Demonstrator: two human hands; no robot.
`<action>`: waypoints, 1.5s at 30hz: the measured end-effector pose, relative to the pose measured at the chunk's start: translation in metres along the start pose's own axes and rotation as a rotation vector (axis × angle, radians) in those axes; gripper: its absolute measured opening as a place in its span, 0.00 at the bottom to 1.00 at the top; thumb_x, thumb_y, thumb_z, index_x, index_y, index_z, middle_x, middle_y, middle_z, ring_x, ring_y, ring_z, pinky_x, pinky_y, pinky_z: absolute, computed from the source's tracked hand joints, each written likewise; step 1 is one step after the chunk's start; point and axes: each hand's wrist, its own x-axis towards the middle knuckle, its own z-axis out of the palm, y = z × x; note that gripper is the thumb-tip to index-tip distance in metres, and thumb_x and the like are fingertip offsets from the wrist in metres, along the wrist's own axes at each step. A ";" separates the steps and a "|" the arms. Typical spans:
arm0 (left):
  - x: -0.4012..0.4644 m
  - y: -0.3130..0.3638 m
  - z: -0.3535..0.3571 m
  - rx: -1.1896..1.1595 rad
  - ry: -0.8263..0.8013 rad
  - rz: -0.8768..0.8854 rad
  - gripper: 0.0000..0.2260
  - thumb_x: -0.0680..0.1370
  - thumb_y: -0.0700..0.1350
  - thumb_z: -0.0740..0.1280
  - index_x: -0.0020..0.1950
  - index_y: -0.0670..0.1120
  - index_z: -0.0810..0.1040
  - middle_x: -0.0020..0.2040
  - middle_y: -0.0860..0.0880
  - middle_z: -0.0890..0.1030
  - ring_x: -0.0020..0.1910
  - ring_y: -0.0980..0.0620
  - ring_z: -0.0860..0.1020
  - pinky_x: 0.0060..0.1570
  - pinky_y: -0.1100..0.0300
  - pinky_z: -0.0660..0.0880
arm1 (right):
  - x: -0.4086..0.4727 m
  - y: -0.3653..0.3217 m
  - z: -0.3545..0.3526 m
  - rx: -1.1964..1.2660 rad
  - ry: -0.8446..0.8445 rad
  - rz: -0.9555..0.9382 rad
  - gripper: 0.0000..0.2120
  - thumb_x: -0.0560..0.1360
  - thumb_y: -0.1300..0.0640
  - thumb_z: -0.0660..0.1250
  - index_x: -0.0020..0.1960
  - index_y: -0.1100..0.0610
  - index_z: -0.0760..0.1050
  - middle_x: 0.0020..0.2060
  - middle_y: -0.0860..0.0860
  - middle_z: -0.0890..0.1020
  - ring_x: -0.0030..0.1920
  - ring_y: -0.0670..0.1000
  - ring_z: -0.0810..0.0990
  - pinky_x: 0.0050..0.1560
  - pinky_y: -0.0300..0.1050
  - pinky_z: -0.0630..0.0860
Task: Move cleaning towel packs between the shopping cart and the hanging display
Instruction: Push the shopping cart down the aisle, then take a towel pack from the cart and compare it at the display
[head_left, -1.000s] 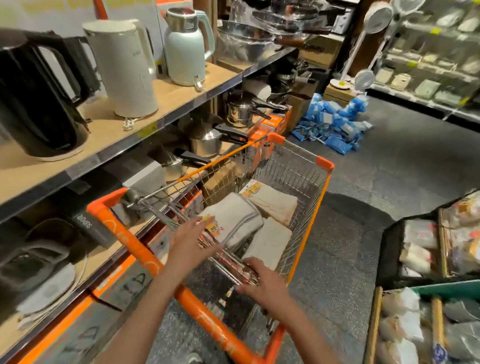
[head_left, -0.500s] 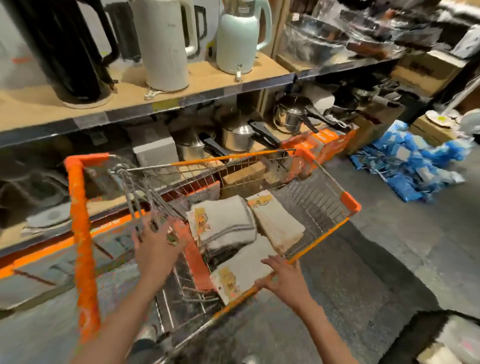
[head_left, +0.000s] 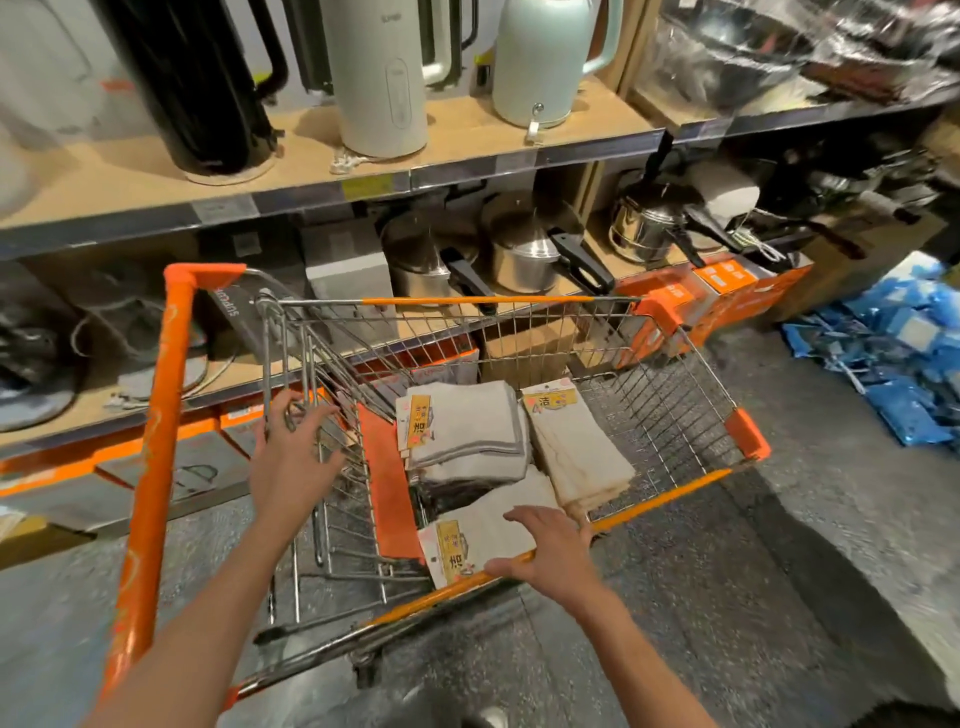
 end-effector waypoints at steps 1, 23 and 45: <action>0.003 -0.001 0.001 0.005 0.006 -0.002 0.21 0.69 0.46 0.73 0.61 0.55 0.74 0.71 0.49 0.58 0.68 0.39 0.62 0.50 0.42 0.76 | 0.003 -0.001 -0.001 0.007 -0.002 0.001 0.57 0.45 0.14 0.38 0.66 0.39 0.67 0.66 0.37 0.68 0.69 0.41 0.61 0.71 0.57 0.43; 0.048 0.092 0.040 -0.040 -0.001 0.398 0.29 0.67 0.46 0.76 0.66 0.53 0.72 0.68 0.45 0.71 0.73 0.45 0.59 0.72 0.44 0.47 | 0.078 0.019 -0.039 0.247 0.051 0.029 0.49 0.60 0.18 0.47 0.71 0.48 0.63 0.68 0.43 0.68 0.69 0.46 0.64 0.68 0.45 0.59; 0.093 0.224 0.327 -0.501 -0.353 -0.190 0.27 0.73 0.45 0.71 0.70 0.52 0.65 0.62 0.57 0.66 0.64 0.53 0.66 0.57 0.66 0.60 | 0.309 0.218 -0.053 0.532 -0.062 0.200 0.33 0.72 0.49 0.71 0.72 0.54 0.61 0.70 0.50 0.68 0.69 0.50 0.66 0.64 0.43 0.64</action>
